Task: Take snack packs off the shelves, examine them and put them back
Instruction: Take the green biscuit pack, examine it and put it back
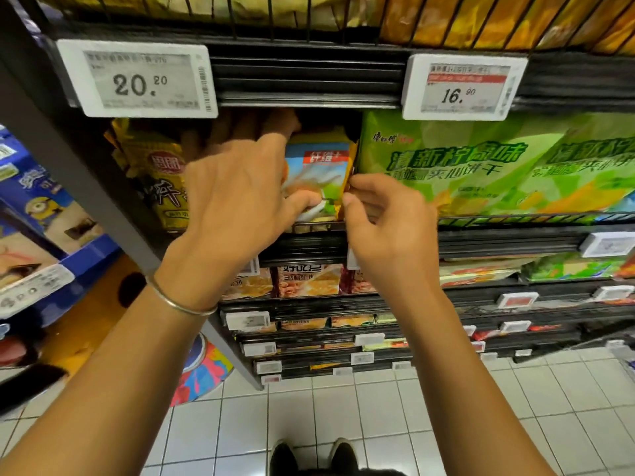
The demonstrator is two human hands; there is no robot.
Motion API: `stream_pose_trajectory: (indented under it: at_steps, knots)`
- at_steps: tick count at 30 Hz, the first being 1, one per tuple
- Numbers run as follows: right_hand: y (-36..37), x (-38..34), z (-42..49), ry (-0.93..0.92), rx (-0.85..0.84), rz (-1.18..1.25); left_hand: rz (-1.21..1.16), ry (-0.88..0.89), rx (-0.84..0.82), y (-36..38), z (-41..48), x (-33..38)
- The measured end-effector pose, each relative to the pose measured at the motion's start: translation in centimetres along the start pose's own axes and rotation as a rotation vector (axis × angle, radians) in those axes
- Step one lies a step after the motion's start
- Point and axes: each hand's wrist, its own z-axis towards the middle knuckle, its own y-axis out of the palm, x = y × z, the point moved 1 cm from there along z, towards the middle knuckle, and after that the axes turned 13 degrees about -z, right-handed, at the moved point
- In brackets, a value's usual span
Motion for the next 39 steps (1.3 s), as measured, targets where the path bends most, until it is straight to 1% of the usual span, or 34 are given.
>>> stream_pose_trajectory:
  at_steps: [3,5,6,8,10,11,12,14,15,17,21,24,27,29,31,34,37,39]
  knots:
    - [-1.2,0.7,-0.1,0.032,0.168,0.113,-0.046,-0.009,-0.066,-0.7,0.3,-0.1]
    - [-2.2,2.0,0.1,0.095,0.276,0.149,-0.088,-0.052,-0.067,-1.2,0.3,0.1]
    - [-2.9,2.9,0.2,0.134,0.332,0.167,-0.112,-0.070,-0.032,-1.2,0.1,0.4]
    - [-4.4,4.8,0.3,0.183,0.436,0.193,-0.175,-0.087,0.107,-0.8,-1.2,1.9]
    - [-5.9,6.6,0.7,0.207,0.510,0.177,-0.293,-0.071,0.223,0.1,-2.9,4.4]
    - [-6.5,7.4,0.9,0.219,0.528,0.162,-0.400,-0.051,0.235,0.8,-3.8,5.7]
    - [-7.0,8.1,1.0,0.227,0.536,0.153,-0.528,-0.046,0.207,1.5,-4.5,6.9]
    - [-7.8,9.2,1.4,0.226,0.526,0.175,-0.742,-0.123,0.099,2.9,-5.6,9.1]
    - [-8.2,9.6,1.6,0.213,0.507,0.191,-0.782,-0.188,0.061,3.4,-5.8,10.0]
    - [-8.8,10.2,2.1,0.168,0.461,0.209,-0.792,-0.303,0.045,4.2,-5.6,11.4]
    - [-9.8,10.9,3.3,0.065,0.357,0.232,-0.899,-0.520,0.120,5.1,-3.6,13.3]
    - [-10.2,10.9,3.9,-0.002,0.256,0.219,-0.951,-0.592,0.189,5.6,-2.6,14.6]
    - [-10.6,11.1,3.3,0.002,0.174,0.300,-0.968,-0.660,0.260,5.6,-2.4,15.0]
    - [-10.9,11.3,2.8,0.009,0.139,0.367,-0.946,-0.686,0.281,5.3,-2.6,15.0]
    - [-11.4,11.6,2.3,-0.029,0.119,0.377,-0.951,-0.676,0.287,5.0,-3.2,15.1]
    - [-12.0,12.1,1.2,-0.104,0.068,0.409,-0.937,-0.618,0.293,4.5,-4.3,15.7]
    - [-13.0,12.5,0.7,-0.196,0.069,0.445,-0.887,-0.545,0.380,3.3,-5.2,15.7]
    - [-13.8,12.1,0.8,-0.288,0.086,0.485,-0.873,-0.476,0.438,2.3,-5.1,15.8]
